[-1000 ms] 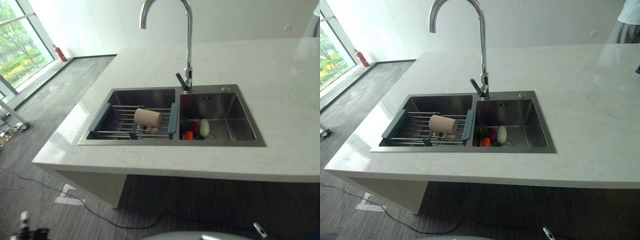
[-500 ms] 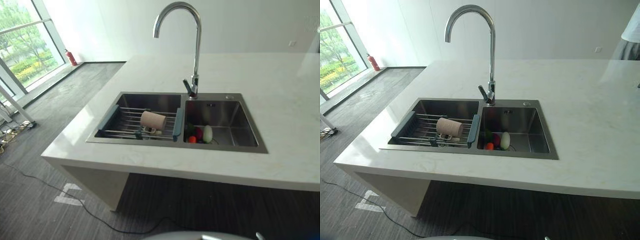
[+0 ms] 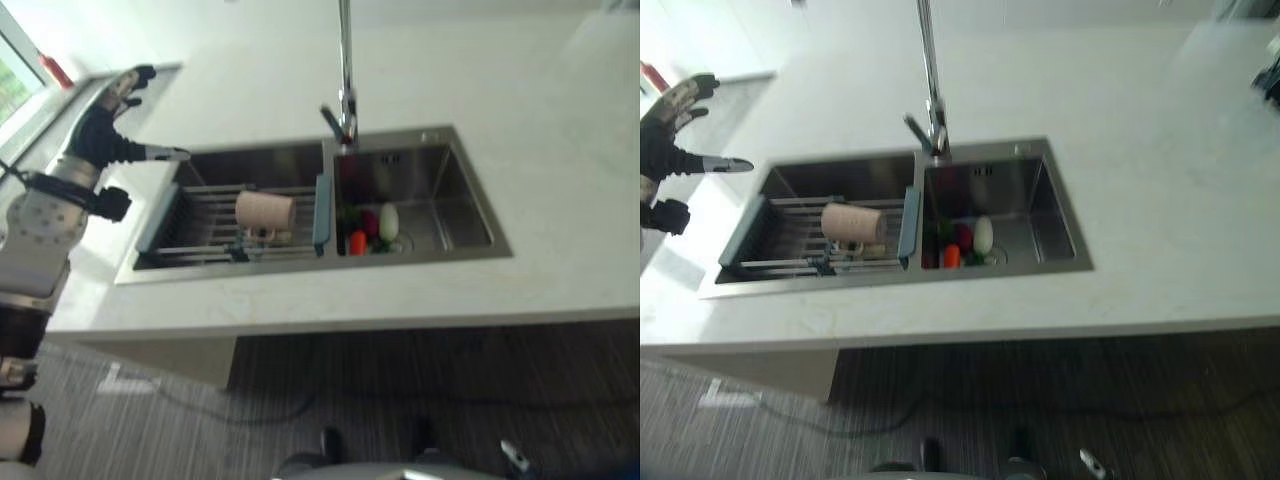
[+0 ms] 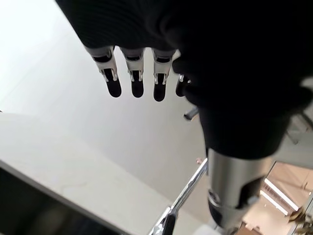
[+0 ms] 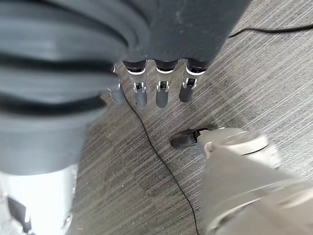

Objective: Place the dishes in the dishwasher.

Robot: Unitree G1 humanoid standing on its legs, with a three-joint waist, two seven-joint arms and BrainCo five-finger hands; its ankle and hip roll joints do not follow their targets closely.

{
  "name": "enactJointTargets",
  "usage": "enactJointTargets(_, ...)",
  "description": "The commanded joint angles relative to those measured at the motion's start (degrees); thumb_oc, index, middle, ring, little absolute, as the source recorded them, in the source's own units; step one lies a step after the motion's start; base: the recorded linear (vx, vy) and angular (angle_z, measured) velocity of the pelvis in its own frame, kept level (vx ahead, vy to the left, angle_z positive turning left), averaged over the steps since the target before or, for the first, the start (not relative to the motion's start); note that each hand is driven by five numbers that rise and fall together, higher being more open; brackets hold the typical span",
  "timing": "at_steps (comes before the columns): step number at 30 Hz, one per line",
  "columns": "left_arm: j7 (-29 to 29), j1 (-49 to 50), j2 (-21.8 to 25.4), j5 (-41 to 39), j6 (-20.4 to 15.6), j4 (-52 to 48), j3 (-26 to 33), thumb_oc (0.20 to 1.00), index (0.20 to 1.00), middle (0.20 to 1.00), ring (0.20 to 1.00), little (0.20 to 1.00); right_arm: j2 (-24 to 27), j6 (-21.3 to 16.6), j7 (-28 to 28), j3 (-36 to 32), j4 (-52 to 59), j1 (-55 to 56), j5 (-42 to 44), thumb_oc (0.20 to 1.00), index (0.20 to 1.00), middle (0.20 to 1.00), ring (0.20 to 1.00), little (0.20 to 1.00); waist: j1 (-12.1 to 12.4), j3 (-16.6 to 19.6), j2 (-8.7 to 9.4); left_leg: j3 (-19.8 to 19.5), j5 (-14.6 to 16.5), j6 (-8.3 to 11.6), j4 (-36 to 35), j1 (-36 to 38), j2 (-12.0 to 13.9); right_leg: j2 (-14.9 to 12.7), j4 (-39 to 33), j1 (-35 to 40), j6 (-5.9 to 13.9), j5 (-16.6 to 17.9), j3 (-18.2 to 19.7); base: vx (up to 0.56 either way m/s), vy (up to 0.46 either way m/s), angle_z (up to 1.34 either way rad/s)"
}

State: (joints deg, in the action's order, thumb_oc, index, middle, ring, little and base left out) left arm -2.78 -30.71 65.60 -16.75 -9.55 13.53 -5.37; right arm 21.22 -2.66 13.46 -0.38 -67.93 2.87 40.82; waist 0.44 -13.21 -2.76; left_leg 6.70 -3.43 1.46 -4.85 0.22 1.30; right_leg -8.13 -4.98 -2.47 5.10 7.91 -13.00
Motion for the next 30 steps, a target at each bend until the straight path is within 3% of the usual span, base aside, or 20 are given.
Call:
enactJointTargets(1, -0.7, -5.7, 4.0, 3.8, 1.3, 2.9, 0.4, 1.000, 1.000, 1.000, 1.000, 1.000, 0.5, 0.0, 1.1, 2.7, 1.0, -1.2, 2.4, 1.000, 1.000, 1.000, 1.000, 1.000, 0.4, -0.9, 0.33, -1.2, 4.6, 0.53, 0.8, -0.4, 1.7, -3.1, 0.8, 1.8, 6.10, -3.8, 3.2, -0.13, -0.012, -0.02)
enactJointTargets(5, -2.8, -12.9, 3.4, 6.3, 4.8, 6.1, -8.7, 1.000, 1.000, 1.000, 1.000, 1.000, 1.5, 0.4, 0.5, 5.6, 3.4, -3.5, 3.0, 1.000, 1.000, 1.000, 1.000, 1.000, -0.3, -3.9, 0.37, -1.8, 3.3, 0.73, 0.9, -3.0, 1.6, -3.1, 1.4, -1.0, 6.09, -2.8, 3.9, -0.12, 0.026, -0.01)
enactJointTargets(11, -7.0, -21.5, 3.6, 11.8, 7.3, 10.2, -19.9, 1.000, 1.000, 1.000, 1.000, 1.000, 3.4, 1.2, 0.6, 7.9, 6.3, -6.1, 4.1, 1.000, 1.000, 1.000, 1.000, 1.000, -1.1, -6.9, 1.36, -1.4, 2.4, 1.11, 1.0, -5.1, 1.8, -2.8, 2.1, -3.5, 6.01, -2.2, 4.3, -0.12, 0.026, -0.01)
enactJointTargets(17, -7.6, -26.7, 2.9, 18.0, 9.0, 11.1, -25.7, 1.000, 1.000, 1.000, 1.000, 1.000, 4.1, 1.0, 1.4, 9.4, 7.1, -7.6, 5.1, 1.000, 1.000, 1.000, 1.000, 1.000, -1.3, -8.3, 2.25, -0.7, 2.1, 1.32, 0.8, -5.8, 2.0, -2.7, 2.2, -4.6, 5.94, -1.7, 3.7, -0.07, -0.002, 0.02)
enactJointTargets(21, -3.8, -29.1, 3.8, 20.4, 9.3, 12.5, -28.4, 1.000, 1.000, 1.000, 1.000, 1.000, 4.9, 1.9, 1.1, 10.3, 8.8, -8.5, 5.9, 1.000, 1.000, 1.000, 1.000, 1.000, -1.3, -9.1, 2.39, -0.5, 1.9, 1.47, 0.7, -6.3, 2.1, -2.8, 2.3, -5.2, 6.01, -1.5, 3.6, -0.06, 0.028, 0.01)
enactJointTargets(26, 2.0, -28.7, 5.7, 25.5, 7.5, 12.8, -27.7, 1.000, 1.000, 1.000, 1.000, 1.000, 5.0, 2.1, 0.7, 10.8, 9.8, -8.4, 6.0, 1.000, 1.000, 1.000, 1.000, 1.000, -0.9, -9.5, 2.36, -0.4, 1.8, 1.75, 0.6, -6.7, 2.1, -3.0, 2.2, -5.5, 6.08, -1.4, 3.2, -0.05, 0.017, 0.01)
enactJointTargets(30, 8.3, -29.5, 7.4, 30.3, 9.0, 14.3, -28.8, 1.000, 1.000, 1.000, 1.000, 1.000, 5.6, 2.3, 0.3, 11.3, 10.8, -8.6, 6.3, 1.000, 1.000, 1.000, 1.000, 1.000, -1.1, -9.6, 2.00, -0.2, 1.8, 1.87, 0.5, -6.8, 2.1, -3.1, 2.2, -5.8, 6.08, -1.4, 3.4, -0.02, 0.032, 0.00)
